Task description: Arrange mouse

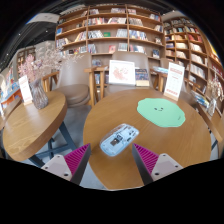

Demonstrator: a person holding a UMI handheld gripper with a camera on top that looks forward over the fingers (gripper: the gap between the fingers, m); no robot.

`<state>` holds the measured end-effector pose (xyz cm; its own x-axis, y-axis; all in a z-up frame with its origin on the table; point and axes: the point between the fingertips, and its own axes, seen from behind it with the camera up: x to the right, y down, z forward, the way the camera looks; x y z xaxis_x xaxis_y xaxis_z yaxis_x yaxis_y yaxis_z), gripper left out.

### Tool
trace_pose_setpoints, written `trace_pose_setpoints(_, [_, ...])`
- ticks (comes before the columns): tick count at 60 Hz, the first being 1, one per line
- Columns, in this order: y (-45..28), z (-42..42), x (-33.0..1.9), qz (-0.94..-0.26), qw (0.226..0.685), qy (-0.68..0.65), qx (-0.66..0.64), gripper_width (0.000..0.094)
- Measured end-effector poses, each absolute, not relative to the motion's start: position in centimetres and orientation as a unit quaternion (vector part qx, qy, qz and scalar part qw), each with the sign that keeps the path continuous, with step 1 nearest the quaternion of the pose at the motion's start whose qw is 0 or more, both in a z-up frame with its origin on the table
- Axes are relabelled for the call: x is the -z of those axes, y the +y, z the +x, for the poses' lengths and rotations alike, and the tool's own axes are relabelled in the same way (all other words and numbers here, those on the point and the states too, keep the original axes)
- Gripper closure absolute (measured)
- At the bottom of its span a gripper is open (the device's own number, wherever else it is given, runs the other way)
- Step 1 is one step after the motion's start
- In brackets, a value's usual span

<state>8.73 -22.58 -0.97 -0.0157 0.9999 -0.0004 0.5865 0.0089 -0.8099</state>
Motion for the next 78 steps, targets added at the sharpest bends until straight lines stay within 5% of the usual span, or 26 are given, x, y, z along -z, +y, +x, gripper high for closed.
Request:
trace_pose_setpoints(31, [-23.7,0.8,1.3,-0.63,0.307,-0.641,-0.312,0.0157])
trace_pose_setpoints(36, [-24.0,0.7,1.2,-0.627,0.31,-0.643,-0.313,0.0235])
trace_pose_setpoints(40, [-24.4,0.6,1.1,-0.621,0.311,-0.646,-0.316,0.047])
trace_pose_setpoints(46, [-23.7,0.9,0.9,-0.614,0.321,-0.662,-0.286,0.0496])
trace_pose_setpoints(54, [-23.6,0.8,-3.8,-0.615,0.303,-0.652,-0.325,0.0503])
trace_pose_setpoints(66, [-16.7,-4.4,-14.6,-0.595,0.365,-0.618,-0.36,0.0498])
trace_pose_setpoints(70, [-12.3,-5.9,-15.8,-0.598,0.39,-0.61,-0.345,0.0501])
trace_pose_setpoints(78, [-5.3,-9.4,-12.6,-0.625,0.39,-0.602,-0.308,0.05])
